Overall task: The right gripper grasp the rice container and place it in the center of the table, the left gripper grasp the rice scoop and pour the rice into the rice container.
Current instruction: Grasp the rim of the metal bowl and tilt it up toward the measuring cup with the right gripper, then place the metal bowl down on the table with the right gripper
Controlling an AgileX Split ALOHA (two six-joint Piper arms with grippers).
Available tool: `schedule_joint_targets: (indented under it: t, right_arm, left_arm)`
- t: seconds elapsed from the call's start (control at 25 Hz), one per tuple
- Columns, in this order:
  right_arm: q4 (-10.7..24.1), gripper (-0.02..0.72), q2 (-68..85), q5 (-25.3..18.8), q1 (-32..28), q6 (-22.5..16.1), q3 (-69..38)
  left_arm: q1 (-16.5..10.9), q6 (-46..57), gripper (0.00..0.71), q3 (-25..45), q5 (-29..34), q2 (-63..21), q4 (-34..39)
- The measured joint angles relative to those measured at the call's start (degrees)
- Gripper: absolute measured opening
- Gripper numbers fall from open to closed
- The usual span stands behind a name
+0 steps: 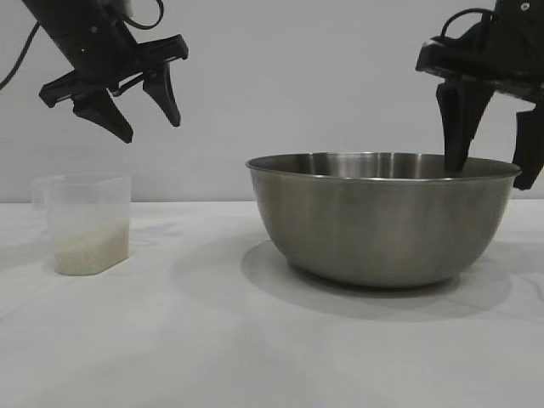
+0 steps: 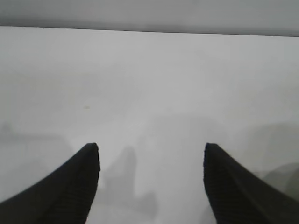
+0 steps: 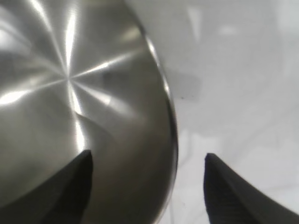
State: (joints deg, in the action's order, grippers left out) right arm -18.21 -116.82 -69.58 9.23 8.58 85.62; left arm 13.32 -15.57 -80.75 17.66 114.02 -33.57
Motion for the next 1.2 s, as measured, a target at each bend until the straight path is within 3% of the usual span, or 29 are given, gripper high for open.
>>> schedule_joint_targets:
  t: [0.4,0.52,0.8,1.2]
  right_arm:
    - [-3.3,0.0,-4.5,3.6,0.0,0.1,0.4]
    - [-3.3,0.0,-4.9,3.2,0.7,0.8,1.8]
    - [-7.3,0.0,-5.1,1.1,5.2,2.4,5.9]
    - [-8.1,0.0,-8.5,0.8,6.2,2.6,5.9]
  left_arm:
    - [0.0,0.0,0.422,0.0,0.0,0.0,0.0]
    - [0.0,0.0,0.422,0.0,0.0,0.0,0.0]
    - [0.0,0.0,0.422,0.0,0.0,0.0,0.0]
    - [0.0,0.0,0.422,0.0,0.0,0.0,0.0]
